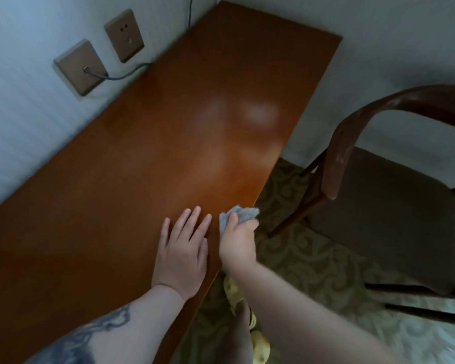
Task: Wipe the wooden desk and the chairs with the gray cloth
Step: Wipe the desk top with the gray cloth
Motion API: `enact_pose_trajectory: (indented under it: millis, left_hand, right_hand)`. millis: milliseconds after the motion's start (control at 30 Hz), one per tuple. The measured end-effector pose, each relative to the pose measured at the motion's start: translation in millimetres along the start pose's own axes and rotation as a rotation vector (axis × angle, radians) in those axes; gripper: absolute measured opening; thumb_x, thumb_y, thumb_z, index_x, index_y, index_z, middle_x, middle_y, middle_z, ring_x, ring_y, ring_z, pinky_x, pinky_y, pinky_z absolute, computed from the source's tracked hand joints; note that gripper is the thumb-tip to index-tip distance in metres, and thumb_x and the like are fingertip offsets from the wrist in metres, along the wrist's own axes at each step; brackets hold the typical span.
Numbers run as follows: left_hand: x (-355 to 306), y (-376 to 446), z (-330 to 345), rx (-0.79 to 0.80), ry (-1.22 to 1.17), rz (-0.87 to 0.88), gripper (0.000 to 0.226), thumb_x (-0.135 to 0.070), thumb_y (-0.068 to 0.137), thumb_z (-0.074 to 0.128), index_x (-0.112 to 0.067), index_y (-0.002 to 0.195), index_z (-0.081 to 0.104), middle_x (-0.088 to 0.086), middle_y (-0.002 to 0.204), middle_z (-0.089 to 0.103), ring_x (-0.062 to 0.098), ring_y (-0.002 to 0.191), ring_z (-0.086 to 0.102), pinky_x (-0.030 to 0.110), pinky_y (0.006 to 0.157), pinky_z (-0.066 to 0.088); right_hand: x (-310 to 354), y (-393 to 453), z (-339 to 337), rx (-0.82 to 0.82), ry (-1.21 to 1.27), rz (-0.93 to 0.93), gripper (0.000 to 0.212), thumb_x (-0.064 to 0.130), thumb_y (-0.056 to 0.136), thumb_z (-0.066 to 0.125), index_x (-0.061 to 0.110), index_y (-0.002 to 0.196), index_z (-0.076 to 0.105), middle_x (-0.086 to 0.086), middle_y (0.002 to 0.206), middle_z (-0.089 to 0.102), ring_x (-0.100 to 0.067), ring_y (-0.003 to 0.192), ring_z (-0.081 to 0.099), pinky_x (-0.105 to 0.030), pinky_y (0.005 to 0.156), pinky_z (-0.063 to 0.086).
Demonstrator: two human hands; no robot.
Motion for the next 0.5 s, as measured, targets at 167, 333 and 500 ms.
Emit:
enact_pose_trajectory:
  millis: [167,333,500]
  left_hand:
    - [0.8,-0.8,0.1,-0.030,-0.028,0.021,0.048,-0.035,0.100,0.022,-0.027,0.144,0.040,-0.003,0.151,0.038,0.015,0.144,0.024,0.046,0.118,0.018]
    - [0.9,-0.6,0.8,-0.056,-0.024,0.012,0.047,-0.033,0.100,0.024,-0.026,0.143,0.043,-0.002,0.149,0.041,0.016,0.143,0.028,0.046,0.118,0.019]
    - [2.5,1.6,3.7,-0.021,-0.010,0.022,0.050,-0.036,0.099,0.020,-0.026,0.144,0.041,-0.001,0.151,0.039,0.018,0.144,0.026,0.048,0.117,0.017]
  right_hand:
    - [5.3,1.7,-9.7,0.090,-0.142,-0.058,0.053,0.046,0.102,0.029,0.005,0.135,0.029,-0.015,0.124,0.058,-0.031,0.110,0.059,-0.036,0.091,0.044]
    - [27.4,24.9,-15.4,0.032,0.025,0.013,0.052,0.044,0.103,0.028,0.006,0.138,0.027,-0.016,0.126,0.052,-0.034,0.115,0.052,-0.038,0.086,0.037]
    - [-29.8,-39.4,6.1,0.123,-0.294,-0.241,0.047,0.046,0.101,0.028,0.007,0.128,0.032,-0.003,0.096,0.061,-0.019,0.090,0.064,-0.035,0.080,0.054]
Point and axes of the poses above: each hand's wrist, its own y-axis towards the middle knuckle, its own z-axis out of the palm, x = y × z, the point moved 5 cm from there along y, towards the middle knuckle
